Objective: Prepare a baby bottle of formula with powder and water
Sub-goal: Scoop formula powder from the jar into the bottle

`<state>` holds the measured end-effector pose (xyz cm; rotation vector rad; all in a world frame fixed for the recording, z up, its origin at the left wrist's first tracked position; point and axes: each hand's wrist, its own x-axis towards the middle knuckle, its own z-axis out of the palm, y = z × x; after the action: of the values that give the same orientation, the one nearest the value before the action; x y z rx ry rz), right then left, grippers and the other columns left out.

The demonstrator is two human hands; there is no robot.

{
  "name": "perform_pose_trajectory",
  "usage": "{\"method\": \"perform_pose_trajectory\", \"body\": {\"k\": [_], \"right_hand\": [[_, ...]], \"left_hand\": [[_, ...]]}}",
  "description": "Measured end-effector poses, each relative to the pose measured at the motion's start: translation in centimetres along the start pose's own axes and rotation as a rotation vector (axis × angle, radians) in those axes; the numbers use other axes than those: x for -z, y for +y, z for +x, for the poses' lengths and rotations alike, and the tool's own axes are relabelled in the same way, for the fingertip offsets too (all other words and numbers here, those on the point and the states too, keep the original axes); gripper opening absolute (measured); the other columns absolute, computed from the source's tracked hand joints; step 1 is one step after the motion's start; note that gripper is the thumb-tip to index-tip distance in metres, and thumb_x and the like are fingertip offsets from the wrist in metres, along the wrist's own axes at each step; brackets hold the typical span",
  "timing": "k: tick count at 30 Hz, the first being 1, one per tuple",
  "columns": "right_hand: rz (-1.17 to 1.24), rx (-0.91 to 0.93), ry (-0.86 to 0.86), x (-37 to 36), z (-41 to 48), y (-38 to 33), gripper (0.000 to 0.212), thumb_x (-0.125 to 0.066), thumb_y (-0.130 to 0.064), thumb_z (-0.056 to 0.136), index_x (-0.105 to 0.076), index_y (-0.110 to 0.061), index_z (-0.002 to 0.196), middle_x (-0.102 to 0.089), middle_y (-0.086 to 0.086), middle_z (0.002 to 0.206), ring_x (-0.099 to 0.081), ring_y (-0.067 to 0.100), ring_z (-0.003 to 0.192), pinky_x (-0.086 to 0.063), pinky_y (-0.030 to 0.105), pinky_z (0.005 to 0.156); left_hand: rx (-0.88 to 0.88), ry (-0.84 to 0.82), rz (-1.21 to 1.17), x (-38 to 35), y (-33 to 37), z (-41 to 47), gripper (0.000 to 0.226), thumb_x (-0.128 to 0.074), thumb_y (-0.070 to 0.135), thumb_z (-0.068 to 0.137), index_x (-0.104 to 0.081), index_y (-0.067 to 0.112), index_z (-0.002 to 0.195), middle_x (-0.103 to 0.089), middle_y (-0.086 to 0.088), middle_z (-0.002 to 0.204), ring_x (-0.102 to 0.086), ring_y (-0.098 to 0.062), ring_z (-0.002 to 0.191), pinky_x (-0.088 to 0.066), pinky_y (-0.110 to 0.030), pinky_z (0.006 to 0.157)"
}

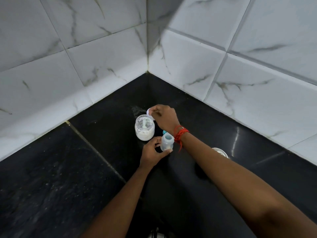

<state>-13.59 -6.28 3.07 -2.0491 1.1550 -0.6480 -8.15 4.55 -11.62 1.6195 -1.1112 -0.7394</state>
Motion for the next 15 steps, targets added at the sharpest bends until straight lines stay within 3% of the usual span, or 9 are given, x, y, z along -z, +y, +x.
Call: {"method": "perform_pose_trajectory", "body": {"k": [3, 7, 10, 13, 15], "right_hand": [[0.015, -0.001, 0.048, 1.6, 0.2, 0.5, 0.015, -0.062, -0.013, 0.089, -0.075, -0.018, 0.092, -0.077, -0.006, 0.095, -0.068, 0.005, 0.083, -0.050, 0.016, 0.078], [0.030, -0.027, 0.103, 5.0, -0.3, 2.2, 0.016, -0.061, -0.008, 0.089, -0.076, -0.013, 0.093, -0.078, -0.004, 0.088, -0.069, 0.005, 0.082, -0.051, 0.012, 0.081], [0.028, -0.047, 0.148, 7.2, -1.3, 4.2, 0.015, -0.062, -0.007, 0.088, -0.076, -0.014, 0.090, -0.076, -0.006, 0.084, -0.066, -0.005, 0.075, -0.047, 0.004, 0.076], [-0.023, -0.105, 0.102, 8.6, -2.5, 6.3, 0.015, -0.064, -0.007, 0.087, -0.076, -0.016, 0.088, -0.074, -0.010, 0.082, -0.062, -0.007, 0.068, -0.044, 0.002, 0.069], [-0.095, -0.133, 0.021, 8.7, -3.1, 7.6, 0.015, -0.065, -0.007, 0.089, -0.075, -0.017, 0.093, -0.072, -0.009, 0.082, -0.062, -0.004, 0.070, -0.046, 0.005, 0.072]], "left_hand": [[-0.002, 0.011, -0.002, -0.1, 0.0, -0.1, 0.056, -0.097, 0.026, 0.066, -0.070, 0.020, 0.115, -0.074, 0.013, 0.110, -0.070, 0.000, 0.104, -0.058, -0.024, 0.093], [-0.008, -0.001, -0.015, -0.1, 0.4, -0.2, 0.055, -0.098, 0.024, 0.067, -0.066, 0.027, 0.112, -0.072, 0.020, 0.107, -0.069, 0.005, 0.102, -0.054, -0.015, 0.090], [0.003, -0.002, -0.012, 0.0, 0.3, -0.3, 0.054, -0.097, 0.025, 0.067, -0.067, 0.026, 0.112, -0.072, 0.018, 0.107, -0.069, 0.005, 0.102, -0.054, -0.014, 0.090], [-0.004, 0.004, -0.011, -0.1, 0.5, -0.3, 0.053, -0.097, 0.023, 0.067, -0.067, 0.025, 0.111, -0.072, 0.018, 0.107, -0.069, 0.004, 0.101, -0.053, -0.013, 0.088], [-0.004, 0.014, -0.014, -0.3, 0.5, -0.3, 0.052, -0.097, 0.022, 0.067, -0.068, 0.024, 0.110, -0.073, 0.017, 0.106, -0.069, 0.004, 0.100, -0.054, -0.013, 0.088]]}}
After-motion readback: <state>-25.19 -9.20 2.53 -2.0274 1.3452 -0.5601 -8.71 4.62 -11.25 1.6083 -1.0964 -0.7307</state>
